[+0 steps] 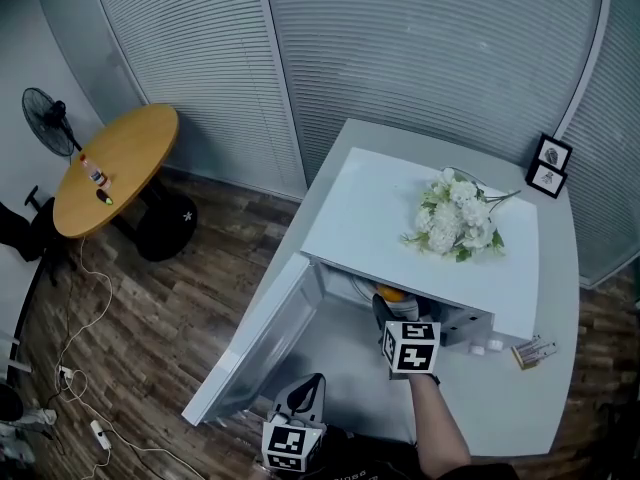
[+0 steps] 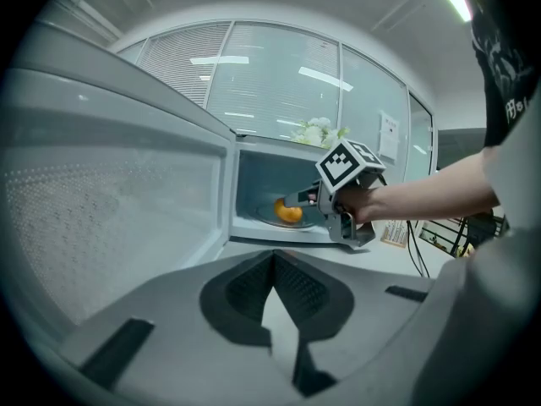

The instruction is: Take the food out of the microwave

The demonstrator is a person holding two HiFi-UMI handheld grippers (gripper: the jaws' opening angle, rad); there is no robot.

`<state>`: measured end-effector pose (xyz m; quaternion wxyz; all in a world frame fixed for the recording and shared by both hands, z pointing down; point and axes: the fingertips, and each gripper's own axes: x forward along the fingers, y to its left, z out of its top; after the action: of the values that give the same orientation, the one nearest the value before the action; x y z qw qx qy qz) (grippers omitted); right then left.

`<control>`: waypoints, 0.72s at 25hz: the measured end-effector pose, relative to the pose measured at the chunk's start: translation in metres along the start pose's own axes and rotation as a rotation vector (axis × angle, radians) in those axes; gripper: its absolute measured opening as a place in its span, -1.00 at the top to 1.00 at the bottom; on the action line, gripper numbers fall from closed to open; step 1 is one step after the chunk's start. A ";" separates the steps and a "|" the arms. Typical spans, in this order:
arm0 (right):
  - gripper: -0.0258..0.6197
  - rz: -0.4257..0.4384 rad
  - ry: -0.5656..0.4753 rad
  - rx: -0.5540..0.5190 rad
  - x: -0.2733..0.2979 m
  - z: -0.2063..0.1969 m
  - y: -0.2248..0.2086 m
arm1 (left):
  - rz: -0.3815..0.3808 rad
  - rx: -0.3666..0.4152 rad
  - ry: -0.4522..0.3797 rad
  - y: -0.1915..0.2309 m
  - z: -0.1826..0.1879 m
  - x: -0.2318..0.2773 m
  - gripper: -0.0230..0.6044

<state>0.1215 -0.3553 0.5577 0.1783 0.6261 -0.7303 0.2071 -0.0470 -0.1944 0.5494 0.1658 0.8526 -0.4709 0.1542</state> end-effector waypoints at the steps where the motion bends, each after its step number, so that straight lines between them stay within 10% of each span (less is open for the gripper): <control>1: -0.21 0.001 0.009 -0.008 0.003 -0.001 -0.001 | 0.000 -0.003 0.003 0.000 -0.001 0.000 0.91; 18: -0.22 -0.037 0.089 0.017 0.046 -0.009 -0.008 | 0.013 -0.005 0.021 0.006 -0.008 -0.007 0.90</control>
<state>0.1227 -0.3905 0.5906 0.2090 0.6314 -0.7080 0.2377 -0.0567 -0.1882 0.5546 0.1719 0.8473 -0.4752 0.1633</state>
